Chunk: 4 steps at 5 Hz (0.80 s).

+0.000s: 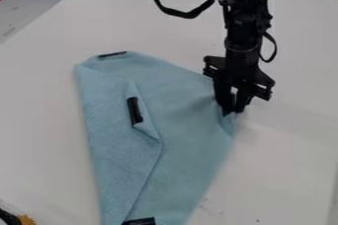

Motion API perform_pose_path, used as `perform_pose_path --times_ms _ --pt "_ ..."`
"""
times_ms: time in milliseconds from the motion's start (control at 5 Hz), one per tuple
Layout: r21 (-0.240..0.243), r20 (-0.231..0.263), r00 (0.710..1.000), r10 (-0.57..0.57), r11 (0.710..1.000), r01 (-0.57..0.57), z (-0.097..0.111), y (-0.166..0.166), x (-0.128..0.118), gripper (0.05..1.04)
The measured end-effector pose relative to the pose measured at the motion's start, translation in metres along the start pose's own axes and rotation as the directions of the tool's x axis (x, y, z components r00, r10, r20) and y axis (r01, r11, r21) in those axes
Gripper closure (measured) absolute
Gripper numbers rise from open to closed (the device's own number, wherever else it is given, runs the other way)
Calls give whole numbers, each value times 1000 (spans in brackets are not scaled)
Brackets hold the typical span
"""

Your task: Fold the cloth from top left to bottom right

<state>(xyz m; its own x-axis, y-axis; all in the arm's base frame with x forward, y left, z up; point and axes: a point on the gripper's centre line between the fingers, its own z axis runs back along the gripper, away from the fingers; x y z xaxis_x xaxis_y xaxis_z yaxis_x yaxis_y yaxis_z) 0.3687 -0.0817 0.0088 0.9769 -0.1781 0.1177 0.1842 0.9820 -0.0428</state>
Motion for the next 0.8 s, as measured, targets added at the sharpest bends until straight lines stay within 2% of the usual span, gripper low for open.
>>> perform_pose_path --times_ms 200,400,600,800 --pt "12 -25 1000 1 1000 0 4 2 0 901" --pt "67 -13 998 66 996 -65 17 4 -5 1005" --pt "111 99 978 185 974 -196 59 7 -14 1022" --pt "145 171 943 287 939 -312 83 18 -38 1022"
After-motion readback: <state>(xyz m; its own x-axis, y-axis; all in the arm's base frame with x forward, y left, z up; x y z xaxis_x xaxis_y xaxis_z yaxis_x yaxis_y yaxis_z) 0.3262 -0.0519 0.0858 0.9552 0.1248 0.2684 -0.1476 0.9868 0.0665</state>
